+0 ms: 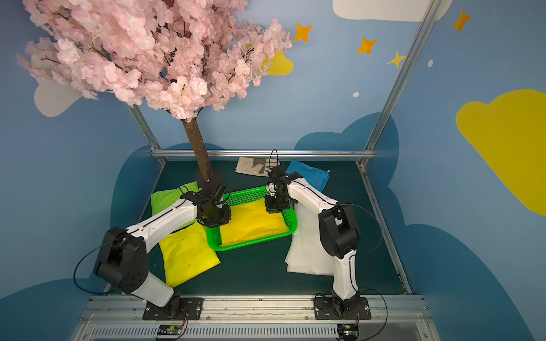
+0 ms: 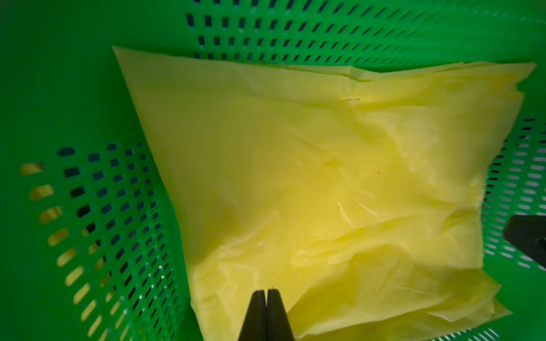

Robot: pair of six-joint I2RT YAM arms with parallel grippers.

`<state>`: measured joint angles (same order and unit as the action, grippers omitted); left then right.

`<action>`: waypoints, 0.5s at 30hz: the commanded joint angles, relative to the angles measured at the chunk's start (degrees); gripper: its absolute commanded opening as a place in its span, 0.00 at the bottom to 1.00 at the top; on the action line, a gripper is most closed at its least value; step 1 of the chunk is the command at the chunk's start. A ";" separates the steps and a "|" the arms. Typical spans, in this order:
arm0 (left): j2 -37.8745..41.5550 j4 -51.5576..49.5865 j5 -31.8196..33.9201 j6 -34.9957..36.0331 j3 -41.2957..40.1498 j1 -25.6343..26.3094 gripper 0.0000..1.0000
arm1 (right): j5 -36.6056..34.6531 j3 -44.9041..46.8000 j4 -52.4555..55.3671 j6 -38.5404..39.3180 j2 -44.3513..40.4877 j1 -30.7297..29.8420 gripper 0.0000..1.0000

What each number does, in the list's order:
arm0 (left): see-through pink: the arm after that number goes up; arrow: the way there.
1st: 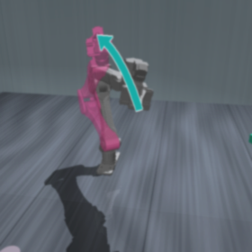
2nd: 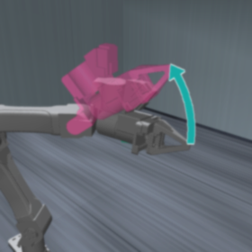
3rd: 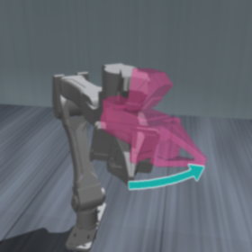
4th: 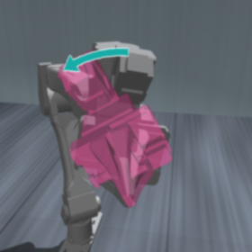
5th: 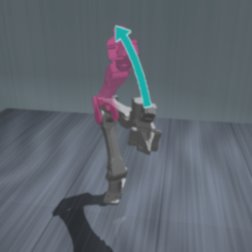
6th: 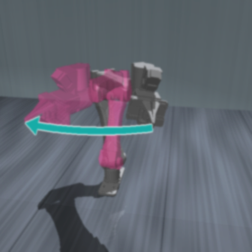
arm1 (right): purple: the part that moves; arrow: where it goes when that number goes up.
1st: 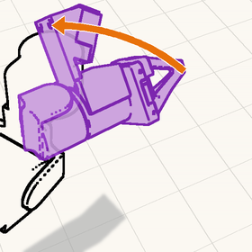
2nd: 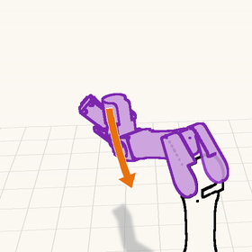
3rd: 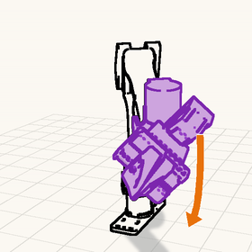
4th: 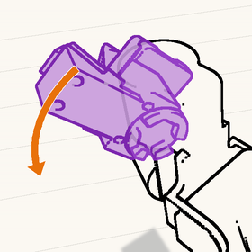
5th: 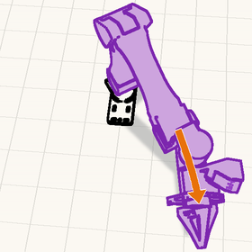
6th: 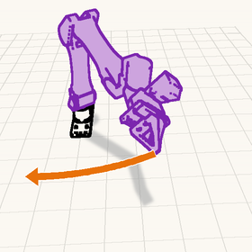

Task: Put the folded raincoat in the basket
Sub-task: Place the raincoat in the basket.

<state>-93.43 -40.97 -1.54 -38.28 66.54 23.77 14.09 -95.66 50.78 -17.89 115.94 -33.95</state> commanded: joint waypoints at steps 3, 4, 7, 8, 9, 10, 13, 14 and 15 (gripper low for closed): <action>-3.44 1.26 5.05 0.01 0.04 -0.12 0.02 | -5.03 1.43 0.11 -0.19 3.18 -0.02 0.01; -3.92 1.87 5.65 -0.03 -0.09 -0.12 0.02 | -5.37 1.39 0.20 -0.17 3.75 0.02 0.01; -6.78 0.75 5.92 -0.07 1.07 -1.15 0.02 | -6.71 1.39 0.64 0.09 4.53 -0.02 0.01; -7.75 0.56 5.70 0.28 1.53 -1.37 0.02 | -7.18 1.65 0.51 0.05 4.19 0.00 0.01; -8.41 0.42 5.38 0.68 1.94 -1.56 0.02 | -7.44 1.83 0.31 0.20 3.68 0.03 0.03; -9.06 0.04 5.03 1.30 2.54 -1.87 0.02 | -7.49 1.91 0.21 0.52 2.88 -0.06 0.08; -9.43 -1.32 4.70 2.67 4.42 -2.56 0.08 | -7.75 2.22 0.36 1.58 -0.68 -0.11 0.20; -9.00 -1.70 4.34 3.29 4.97 -2.87 0.11 | -7.75 2.23 0.59 1.97 -2.27 0.02 0.27; -8.39 -2.10 4.14 3.87 5.76 -3.01 0.16 | -8.05 2.32 0.76 2.39 -4.08 0.23 0.32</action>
<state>-102.94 -40.73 2.74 -36.67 69.95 21.54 7.49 -93.32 50.76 -16.88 118.13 -33.95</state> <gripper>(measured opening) 0.138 0.298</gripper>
